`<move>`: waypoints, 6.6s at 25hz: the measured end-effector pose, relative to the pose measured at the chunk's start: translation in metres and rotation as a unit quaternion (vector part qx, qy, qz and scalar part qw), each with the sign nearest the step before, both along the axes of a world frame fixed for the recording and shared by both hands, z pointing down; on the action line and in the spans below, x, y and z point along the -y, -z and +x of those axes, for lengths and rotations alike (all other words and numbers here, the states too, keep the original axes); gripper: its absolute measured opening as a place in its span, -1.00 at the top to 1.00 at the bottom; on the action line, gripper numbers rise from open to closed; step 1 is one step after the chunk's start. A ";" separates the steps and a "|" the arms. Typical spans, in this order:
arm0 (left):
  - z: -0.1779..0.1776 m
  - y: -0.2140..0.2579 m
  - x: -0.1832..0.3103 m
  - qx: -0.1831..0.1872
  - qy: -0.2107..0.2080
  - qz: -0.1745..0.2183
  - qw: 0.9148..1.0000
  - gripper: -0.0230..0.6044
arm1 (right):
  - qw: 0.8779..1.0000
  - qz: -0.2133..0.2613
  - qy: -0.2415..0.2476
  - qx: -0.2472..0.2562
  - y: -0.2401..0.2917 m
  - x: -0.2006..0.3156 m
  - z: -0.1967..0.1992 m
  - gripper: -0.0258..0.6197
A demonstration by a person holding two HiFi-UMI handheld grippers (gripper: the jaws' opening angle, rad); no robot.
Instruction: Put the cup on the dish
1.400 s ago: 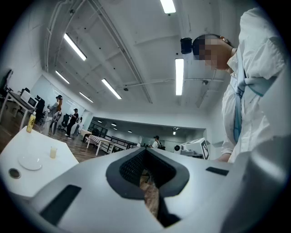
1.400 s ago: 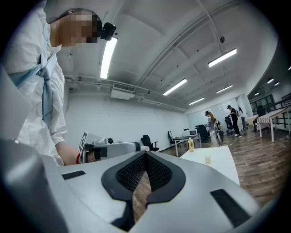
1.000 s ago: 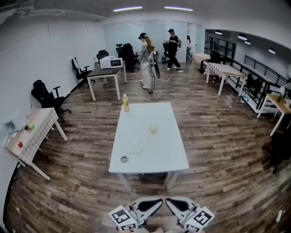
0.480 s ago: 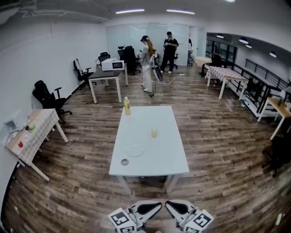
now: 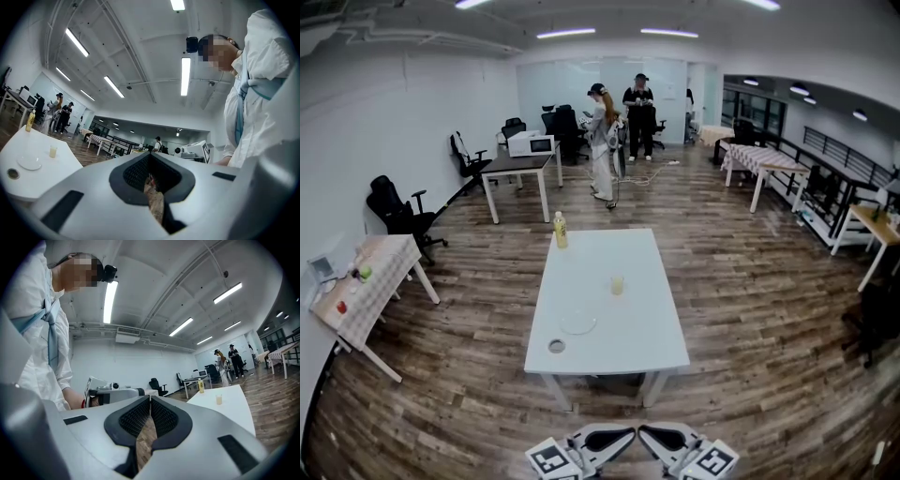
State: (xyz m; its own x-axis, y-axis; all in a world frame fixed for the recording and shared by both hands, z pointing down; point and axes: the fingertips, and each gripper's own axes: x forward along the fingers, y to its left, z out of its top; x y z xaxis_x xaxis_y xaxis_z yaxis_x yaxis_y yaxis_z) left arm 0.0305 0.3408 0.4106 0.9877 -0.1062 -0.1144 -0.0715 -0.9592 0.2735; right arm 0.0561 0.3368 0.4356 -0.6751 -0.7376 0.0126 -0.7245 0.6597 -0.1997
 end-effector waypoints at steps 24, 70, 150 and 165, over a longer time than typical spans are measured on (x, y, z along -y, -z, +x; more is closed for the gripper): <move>-0.003 -0.010 0.022 0.001 0.022 -0.007 1.000 0.93 | 0.999 -0.017 0.007 0.032 -0.003 0.027 0.003 0.82; -0.016 0.010 0.376 -0.032 0.002 -0.011 0.999 0.92 | 1.000 -0.010 0.013 -0.008 0.016 0.374 -0.011 0.82; 0.021 -0.041 0.402 0.014 0.119 -0.079 0.990 0.92 | 0.990 -0.080 -0.019 -0.112 -0.144 0.575 0.104 0.05; 0.021 -0.047 0.411 0.028 0.126 -0.083 0.988 0.92 | 0.978 -0.125 -0.042 -0.162 -0.194 0.609 0.117 -0.02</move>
State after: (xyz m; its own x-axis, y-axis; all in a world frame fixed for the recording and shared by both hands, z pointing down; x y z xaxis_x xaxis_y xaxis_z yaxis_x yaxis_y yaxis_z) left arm 0.0513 -0.0702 0.4571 0.9318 -0.3625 -0.0200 -0.3223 -0.8515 0.4136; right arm 0.1730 -0.2723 0.6299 -0.5430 -0.7369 0.4027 -0.8261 0.5547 -0.0989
